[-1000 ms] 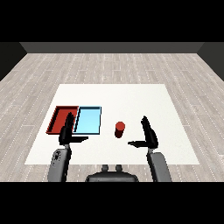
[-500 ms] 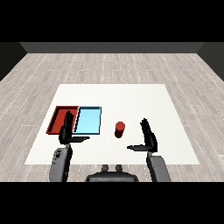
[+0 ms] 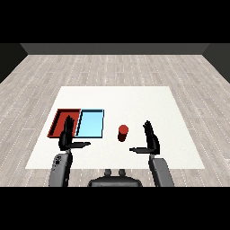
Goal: Pick the red can and put it in the red box
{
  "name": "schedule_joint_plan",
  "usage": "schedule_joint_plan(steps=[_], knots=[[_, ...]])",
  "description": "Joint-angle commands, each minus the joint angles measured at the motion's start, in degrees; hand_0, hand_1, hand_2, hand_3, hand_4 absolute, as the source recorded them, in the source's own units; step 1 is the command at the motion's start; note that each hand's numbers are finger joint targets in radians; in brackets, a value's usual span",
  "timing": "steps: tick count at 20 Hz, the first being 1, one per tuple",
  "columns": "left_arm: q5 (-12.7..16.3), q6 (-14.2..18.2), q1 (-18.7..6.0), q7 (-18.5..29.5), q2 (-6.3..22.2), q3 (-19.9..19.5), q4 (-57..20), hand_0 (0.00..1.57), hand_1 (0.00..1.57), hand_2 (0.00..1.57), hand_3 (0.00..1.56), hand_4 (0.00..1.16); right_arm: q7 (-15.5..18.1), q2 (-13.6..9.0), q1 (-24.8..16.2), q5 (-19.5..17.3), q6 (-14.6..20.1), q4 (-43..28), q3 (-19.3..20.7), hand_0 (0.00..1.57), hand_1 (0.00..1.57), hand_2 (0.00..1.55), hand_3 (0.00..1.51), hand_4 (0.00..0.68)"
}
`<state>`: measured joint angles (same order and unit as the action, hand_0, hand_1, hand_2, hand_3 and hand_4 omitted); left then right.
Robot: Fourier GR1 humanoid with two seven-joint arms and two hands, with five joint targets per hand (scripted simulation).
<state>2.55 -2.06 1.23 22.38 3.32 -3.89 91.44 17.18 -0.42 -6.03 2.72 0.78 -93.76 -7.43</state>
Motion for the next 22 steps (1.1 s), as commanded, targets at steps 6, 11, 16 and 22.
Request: schedule_joint_plan(steps=[6, 11, 16, 22], knots=[[0.0, 0.0, 1.7, -1.5, -0.4, 0.6, 2.2, 0.0, 0.0, 0.0, 0.0, 0.0, 2.5, 0.4, 3.3, 0.0, 1.3, 6.2, -0.9, 0.0, 0.0, 0.0, 0.0, 0.0], [1.8, -0.2, 1.2, -1.4, -0.4, -0.7, 2.6, 0.0, 0.0, 0.0, 0.0, 0.0, 3.7, 0.4, 9.1, 3.8, 1.3, 13.5, 0.9, 0.0, 0.0, 0.0, 0.0, 0.0], [1.8, -0.8, -0.1, 0.1, 0.2, -1.5, 0.0, 0.0, 0.0, 0.0, 0.0, 0.0, 3.8, 0.4, 13.6, 6.8, 4.9, 19.8, -2.1, 0.0, 0.0, 0.0, 0.0, 0.0], [2.0, -0.7, -1.1, -0.4, -0.7, -0.4, 0.4, 0.0, 0.0, 0.0, 0.0, 0.0, 9.1, 0.4, 14.4, 11.4, 7.2, 25.1, -5.8, 0.0, 0.0, 0.0, 0.0, 0.0]])
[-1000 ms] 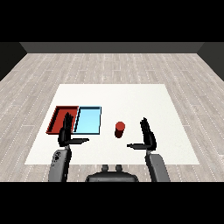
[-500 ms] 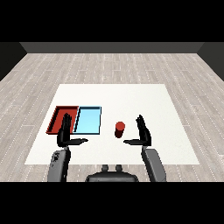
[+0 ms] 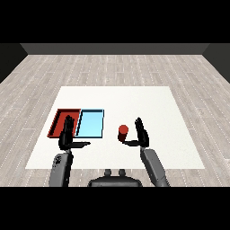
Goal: Pick the red can and put it in the red box
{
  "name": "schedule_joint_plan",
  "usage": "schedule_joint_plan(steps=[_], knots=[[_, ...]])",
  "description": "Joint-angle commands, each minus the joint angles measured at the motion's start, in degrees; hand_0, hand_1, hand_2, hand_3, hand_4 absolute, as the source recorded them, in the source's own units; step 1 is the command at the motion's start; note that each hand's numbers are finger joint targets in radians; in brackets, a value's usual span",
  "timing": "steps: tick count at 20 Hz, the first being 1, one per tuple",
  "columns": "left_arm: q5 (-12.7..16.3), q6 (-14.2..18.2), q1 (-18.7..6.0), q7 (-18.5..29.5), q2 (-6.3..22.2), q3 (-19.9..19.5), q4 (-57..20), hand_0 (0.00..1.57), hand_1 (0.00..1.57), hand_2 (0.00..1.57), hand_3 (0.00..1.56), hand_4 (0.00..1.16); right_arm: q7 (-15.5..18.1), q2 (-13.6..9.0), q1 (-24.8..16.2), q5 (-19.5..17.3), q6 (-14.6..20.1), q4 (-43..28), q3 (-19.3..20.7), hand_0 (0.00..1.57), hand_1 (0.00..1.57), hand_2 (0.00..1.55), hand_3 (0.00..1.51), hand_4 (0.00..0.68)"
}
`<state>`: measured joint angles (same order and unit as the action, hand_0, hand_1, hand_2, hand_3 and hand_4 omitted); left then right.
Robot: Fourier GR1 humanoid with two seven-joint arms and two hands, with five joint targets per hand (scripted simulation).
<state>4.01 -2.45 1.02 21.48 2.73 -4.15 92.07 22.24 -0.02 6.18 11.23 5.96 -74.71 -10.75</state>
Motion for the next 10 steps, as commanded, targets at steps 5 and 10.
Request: schedule_joint_plan(steps=[5, 10], knots=[[0.2, 0.9, -0.9, -2.7, -0.4, 0.5, 1.7, 0.0, 0.0, 0.0, 0.0, 0.0, 4.0, 0.0, 3.2, 5.6, 3.7, 5.8, -5.0, 0.0, 0.0, 0.0, 0.0, 0.0], [2.0, -0.9, -0.6, -2.6, 2.3, -2.3, 2.1, 0.0, 0.0, 0.0, 0.0, 0.0, 8.5, 0.0, 3.4, 10.4, 6.3, 8.8, -9.8, 0.0, 0.0, 0.0, 0.0, 0.0]])
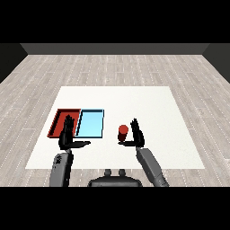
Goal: Pick the red can and put it in the red box
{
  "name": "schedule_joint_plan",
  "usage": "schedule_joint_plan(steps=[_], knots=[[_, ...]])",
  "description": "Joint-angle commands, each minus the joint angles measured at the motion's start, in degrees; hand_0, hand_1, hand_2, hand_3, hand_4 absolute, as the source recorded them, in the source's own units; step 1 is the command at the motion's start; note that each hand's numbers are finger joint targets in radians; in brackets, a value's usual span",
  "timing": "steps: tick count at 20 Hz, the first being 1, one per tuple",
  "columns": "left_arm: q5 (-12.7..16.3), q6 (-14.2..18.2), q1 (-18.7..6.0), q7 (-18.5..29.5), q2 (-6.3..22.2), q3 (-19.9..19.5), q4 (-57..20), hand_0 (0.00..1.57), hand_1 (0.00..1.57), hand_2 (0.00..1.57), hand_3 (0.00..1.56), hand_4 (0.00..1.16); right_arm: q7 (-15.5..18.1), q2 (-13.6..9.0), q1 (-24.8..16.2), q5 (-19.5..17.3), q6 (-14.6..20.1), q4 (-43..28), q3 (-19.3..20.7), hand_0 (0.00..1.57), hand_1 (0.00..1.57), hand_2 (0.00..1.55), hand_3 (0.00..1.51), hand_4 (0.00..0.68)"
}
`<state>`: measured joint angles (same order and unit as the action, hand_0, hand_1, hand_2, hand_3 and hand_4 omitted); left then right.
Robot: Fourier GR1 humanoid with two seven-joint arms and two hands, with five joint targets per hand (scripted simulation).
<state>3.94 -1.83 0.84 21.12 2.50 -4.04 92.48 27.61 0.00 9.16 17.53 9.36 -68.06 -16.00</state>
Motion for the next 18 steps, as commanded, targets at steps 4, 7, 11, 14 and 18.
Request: schedule_joint_plan(steps=[4, 7, 11, 14, 18], knots=[[1.4, -1.5, 1.0, 1.0, 0.9, -1.0, -0.3, 0.0, 0.0, 0.0, 0.0, 0.0, 5.8, 0.0, 3.3, 0.9, -5.0, 10.2, 3.9, 0.0, 0.0, 0.0, 0.0, 0.0], [1.3, -1.4, -0.5, 1.2, 0.4, -0.7, -1.2, 0.0, 0.0, 0.0, 0.0, 0.0, 4.2, 0.0, 8.0, 3.6, -3.5, 13.7, 3.9, 0.0, 0.0, 0.0, 0.0, 0.0], [2.0, -1.4, -0.6, -0.4, 1.5, -2.3, -0.9, 0.0, 0.0, 0.0, 0.0, 0.0, 0.7, 0.0, 5.6, 4.7, 0.9, 6.6, 0.2, 0.0, 0.0, 0.0, 0.0, 0.0], [3.8, -2.8, -4.8, 1.1, 2.3, -4.1, -5.7, 0.0, 0.0, 0.0, 0.0, 0.0, 7.4, 0.0, 9.4, 8.4, 0.3, 17.1, -1.6, 0.0, 0.0, 0.0, 0.0, 0.0], [0.0, 0.3, 0.9, -1.3, 0.0, 0.0, 2.6, 0.0, 0.0, 0.0, 0.0, 0.0, 4.4, 0.0, 9.6, 5.3, -3.0, 14.2, 2.6, 0.0, 0.0, 0.0, 0.0, 0.0]])
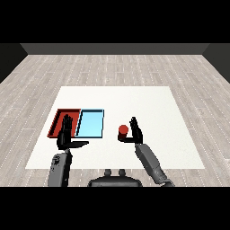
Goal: Pick the red can and put it in the red box
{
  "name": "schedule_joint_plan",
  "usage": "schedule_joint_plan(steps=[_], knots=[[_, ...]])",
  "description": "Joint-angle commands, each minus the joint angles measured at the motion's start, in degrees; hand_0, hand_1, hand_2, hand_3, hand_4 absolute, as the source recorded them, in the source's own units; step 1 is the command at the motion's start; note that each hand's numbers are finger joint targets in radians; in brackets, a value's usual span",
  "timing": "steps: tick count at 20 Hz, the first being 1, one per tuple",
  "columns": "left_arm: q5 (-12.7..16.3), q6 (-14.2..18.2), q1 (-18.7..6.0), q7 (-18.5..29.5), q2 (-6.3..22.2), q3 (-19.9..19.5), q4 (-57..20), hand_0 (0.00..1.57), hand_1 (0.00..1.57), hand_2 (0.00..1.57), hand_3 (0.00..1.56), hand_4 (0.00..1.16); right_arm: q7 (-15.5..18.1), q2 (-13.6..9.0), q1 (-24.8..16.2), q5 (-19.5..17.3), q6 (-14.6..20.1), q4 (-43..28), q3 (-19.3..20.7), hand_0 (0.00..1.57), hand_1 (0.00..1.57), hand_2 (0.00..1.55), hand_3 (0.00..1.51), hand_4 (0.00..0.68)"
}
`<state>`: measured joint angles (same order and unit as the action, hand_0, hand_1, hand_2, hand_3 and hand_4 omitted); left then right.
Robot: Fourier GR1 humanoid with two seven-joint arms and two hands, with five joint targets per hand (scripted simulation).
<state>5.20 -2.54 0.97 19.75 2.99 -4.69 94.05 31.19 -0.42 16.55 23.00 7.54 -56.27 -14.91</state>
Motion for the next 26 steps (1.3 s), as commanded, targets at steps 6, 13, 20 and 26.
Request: schedule_joint_plan(steps=[6, 13, 20, 26], knots=[[-2.6, 1.4, 0.6, 3.5, -2.3, 2.2, -3.2, 0.0, 0.0, 0.0, 0.0, 0.0, -0.4, 0.4, 1.3, 0.0, 3.0, 0.1, -2.5, 0.0, 0.0, 0.0, 0.0, 0.0], [-1.3, 1.2, -1.6, 0.9, -1.4, 1.2, -2.2, 0.0, 0.0, 0.0, 0.0, 0.0, -1.1, 0.4, 4.7, 5.5, 6.1, 1.9, -5.0, 0.0, 0.0, 0.0, 0.0, 0.0], [-0.7, 0.5, 1.3, 1.4, -1.4, 1.3, 0.0, 0.0, 0.0, 0.0, 0.0, 0.0, 2.2, 0.4, 6.5, 5.9, 3.8, 9.0, -5.2, 0.0, 0.0, 0.0, 0.0, 0.0], [-1.9, 0.2, 0.7, 5.7, -1.2, 0.8, -4.6, 0.0, 0.0, 0.0, 0.0, 0.0, 0.8, 0.4, 12.2, 8.1, 4.9, 12.6, -6.6, 0.0, 0.0, 0.0, 0.0, 0.0]])
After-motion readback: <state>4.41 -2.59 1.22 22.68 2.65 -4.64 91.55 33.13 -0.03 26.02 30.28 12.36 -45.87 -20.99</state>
